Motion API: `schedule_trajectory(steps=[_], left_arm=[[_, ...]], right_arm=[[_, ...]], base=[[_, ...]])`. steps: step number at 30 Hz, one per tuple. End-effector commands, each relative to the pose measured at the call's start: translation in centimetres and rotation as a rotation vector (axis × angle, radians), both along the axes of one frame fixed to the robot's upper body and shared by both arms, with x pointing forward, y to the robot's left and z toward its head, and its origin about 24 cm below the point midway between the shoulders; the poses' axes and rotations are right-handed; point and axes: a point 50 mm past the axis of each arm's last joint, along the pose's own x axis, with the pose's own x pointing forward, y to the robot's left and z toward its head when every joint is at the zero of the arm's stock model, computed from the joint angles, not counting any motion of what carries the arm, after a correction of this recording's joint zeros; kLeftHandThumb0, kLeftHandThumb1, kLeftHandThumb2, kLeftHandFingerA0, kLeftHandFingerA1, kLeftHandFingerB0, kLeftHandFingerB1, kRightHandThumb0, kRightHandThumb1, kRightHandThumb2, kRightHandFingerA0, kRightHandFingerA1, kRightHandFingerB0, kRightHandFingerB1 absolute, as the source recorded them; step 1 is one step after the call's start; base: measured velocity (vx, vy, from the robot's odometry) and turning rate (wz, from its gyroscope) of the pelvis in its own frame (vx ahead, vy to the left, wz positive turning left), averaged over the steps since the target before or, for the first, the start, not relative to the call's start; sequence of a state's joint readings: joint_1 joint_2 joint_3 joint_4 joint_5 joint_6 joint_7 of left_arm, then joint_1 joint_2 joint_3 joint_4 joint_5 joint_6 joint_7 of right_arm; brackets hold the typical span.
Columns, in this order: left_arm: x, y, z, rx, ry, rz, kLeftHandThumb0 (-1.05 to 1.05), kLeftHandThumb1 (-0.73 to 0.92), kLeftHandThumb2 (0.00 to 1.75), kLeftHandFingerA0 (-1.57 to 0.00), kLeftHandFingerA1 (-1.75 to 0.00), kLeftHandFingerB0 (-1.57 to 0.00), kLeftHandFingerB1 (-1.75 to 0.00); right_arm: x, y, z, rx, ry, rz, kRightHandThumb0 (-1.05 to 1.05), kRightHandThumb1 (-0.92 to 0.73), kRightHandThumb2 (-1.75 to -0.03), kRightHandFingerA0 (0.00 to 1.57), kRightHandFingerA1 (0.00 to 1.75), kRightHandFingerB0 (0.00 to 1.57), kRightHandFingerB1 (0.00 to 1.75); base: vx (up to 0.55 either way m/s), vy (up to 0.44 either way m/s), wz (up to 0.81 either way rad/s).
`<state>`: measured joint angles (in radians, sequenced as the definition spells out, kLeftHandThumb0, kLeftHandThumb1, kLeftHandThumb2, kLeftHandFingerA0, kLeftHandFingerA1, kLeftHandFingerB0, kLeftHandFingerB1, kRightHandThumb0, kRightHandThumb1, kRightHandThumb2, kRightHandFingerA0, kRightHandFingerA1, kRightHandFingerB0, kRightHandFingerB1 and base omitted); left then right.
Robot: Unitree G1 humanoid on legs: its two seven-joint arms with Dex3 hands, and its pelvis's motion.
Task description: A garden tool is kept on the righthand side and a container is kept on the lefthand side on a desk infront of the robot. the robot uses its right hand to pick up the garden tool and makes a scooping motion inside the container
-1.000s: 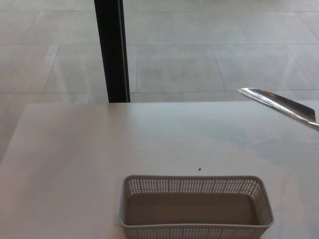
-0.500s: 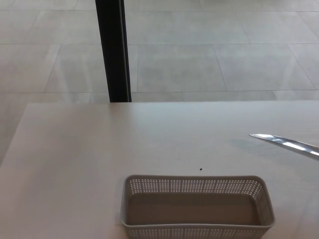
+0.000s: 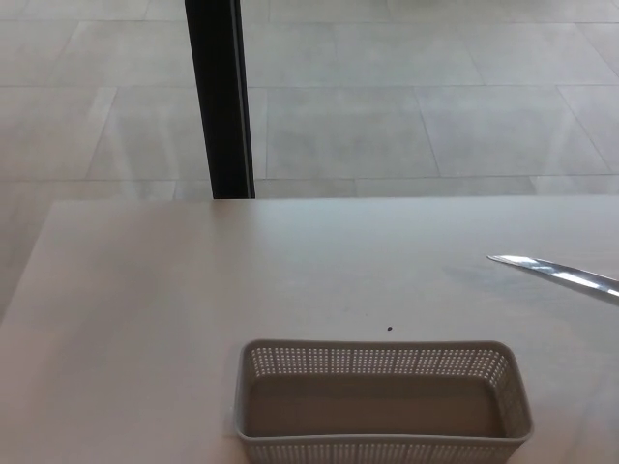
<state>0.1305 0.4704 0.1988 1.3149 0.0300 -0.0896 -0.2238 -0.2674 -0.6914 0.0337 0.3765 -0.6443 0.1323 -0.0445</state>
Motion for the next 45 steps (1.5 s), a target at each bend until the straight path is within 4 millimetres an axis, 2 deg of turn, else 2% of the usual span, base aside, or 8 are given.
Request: schedule_trajectory(steps=[1, 25, 26, 27, 31, 33, 44, 45], left_arm=[[0.0, 0.2, 0.1, 0.008, -0.009, 0.005, -0.38, 0.01, 1.11, -0.70, -0.93, -0.66, -0.87], [0.7, 0.2, 0.2, 0.010, -0.023, -0.004, -0.38, 0.01, 1.11, -0.70, -0.93, -0.66, -0.87], [2.6, 0.2, 0.5, -0.005, -0.181, 0.058, -0.86, -0.01, 1.19, -0.89, -1.23, -0.77, -1.13], [5.0, 0.3, 1.4, -0.017, -0.417, 0.152, -0.86, -0.01, 1.19, -0.89, -1.23, -0.77, -1.13], [7.4, 0.5, 2.3, -0.005, -0.542, 0.175, -1.05, -0.12, 1.15, -0.79, -1.34, -0.69, -1.29], [8.3, 0.4, 2.8, -0.028, -0.611, 0.147, -1.05, 0.11, 1.12, -0.78, -1.33, -0.64, -1.27], [6.8, 0.3, 2.3, -0.029, -0.599, 0.185, -1.03, 0.01, 1.23, -0.97, -1.36, -0.76, -1.28], [6.6, 0.3, 2.3, -0.032, -0.602, 0.193, -1.05, -0.04, 1.20, -1.00, -1.39, -0.76, -1.31]], right_arm=[[0.2, -0.4, 0.8, -0.026, -0.023, -0.016, -0.27, -0.61, -0.80, 0.92, 1.64, 0.86, 0.81], [0.1, -0.6, 1.2, -0.025, -0.036, -0.025, -0.27, -0.61, -0.80, 0.92, 1.64, 0.86, 0.81], [-0.2, 0.8, -3.8, 0.090, 0.169, -0.028, -0.99, -0.67, -1.01, 0.00, 0.16, 0.00, 0.00], [-1.8, 3.9, -10.8, 0.248, 0.476, -0.020, -0.99, -0.67, -1.01, 0.00, 0.16, 0.00, 0.00], [-1.4, 4.1, -10.7, 0.244, 0.484, -0.016, -1.01, -0.68, -1.02, 0.00, 0.17, 0.00, 0.00], [-1.2, 4.0, -10.4, 0.262, 0.483, -0.019, -1.04, -0.70, -1.03, 0.00, 0.09, 0.00, 0.00], [-1.3, 3.8, -10.7, 0.284, 0.508, -0.047, -0.86, -0.77, -0.65, 0.00, 0.00, 0.00, 0.24], [-1.3, 3.9, -10.7, 0.284, 0.506, -0.050, -0.85, -0.60, -0.83, 0.00, 0.00, 0.03, 0.13]], base=[[0.00, 0.000, 0.00], [0.00, 0.000, 0.00], [0.00, 0.000, 0.00], [0.00, 0.000, 0.00], [0.00, 0.000, 0.02], [0.00, 0.000, 0.00], [0.00, 0.000, 0.00], [0.00, 0.000, 0.00]])
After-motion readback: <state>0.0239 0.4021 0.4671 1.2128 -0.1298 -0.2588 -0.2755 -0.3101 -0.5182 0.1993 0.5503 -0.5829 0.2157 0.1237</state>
